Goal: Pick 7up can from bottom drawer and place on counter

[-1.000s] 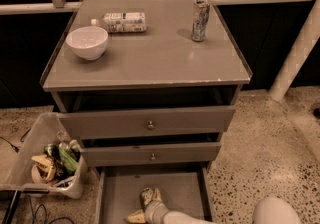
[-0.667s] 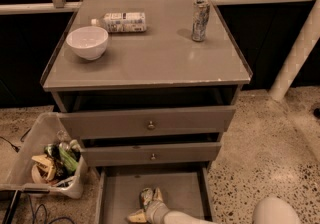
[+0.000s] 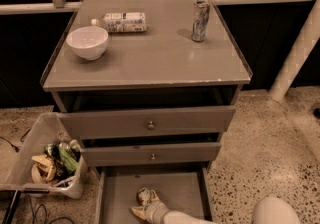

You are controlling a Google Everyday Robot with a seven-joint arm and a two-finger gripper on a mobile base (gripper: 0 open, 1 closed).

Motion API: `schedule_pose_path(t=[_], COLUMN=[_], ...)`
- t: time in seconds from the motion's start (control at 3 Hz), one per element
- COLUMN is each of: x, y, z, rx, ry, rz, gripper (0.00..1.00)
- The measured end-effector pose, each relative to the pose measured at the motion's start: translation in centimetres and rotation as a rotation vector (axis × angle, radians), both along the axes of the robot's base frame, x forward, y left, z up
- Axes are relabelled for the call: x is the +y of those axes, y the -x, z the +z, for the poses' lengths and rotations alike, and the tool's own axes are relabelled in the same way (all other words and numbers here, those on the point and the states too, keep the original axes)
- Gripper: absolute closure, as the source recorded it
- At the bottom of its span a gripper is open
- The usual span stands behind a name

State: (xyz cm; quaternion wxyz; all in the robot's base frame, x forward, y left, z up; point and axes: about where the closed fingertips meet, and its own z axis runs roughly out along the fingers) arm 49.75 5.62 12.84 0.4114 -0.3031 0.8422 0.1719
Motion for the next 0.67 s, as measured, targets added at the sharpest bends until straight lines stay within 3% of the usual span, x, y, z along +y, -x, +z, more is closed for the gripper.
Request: schedule_pose_path(t=[0.67], x=[0.00], y=[0.00], z=[0.00], rx=[0.000], ry=[0.000], rz=[0.000], gripper=[0.86])
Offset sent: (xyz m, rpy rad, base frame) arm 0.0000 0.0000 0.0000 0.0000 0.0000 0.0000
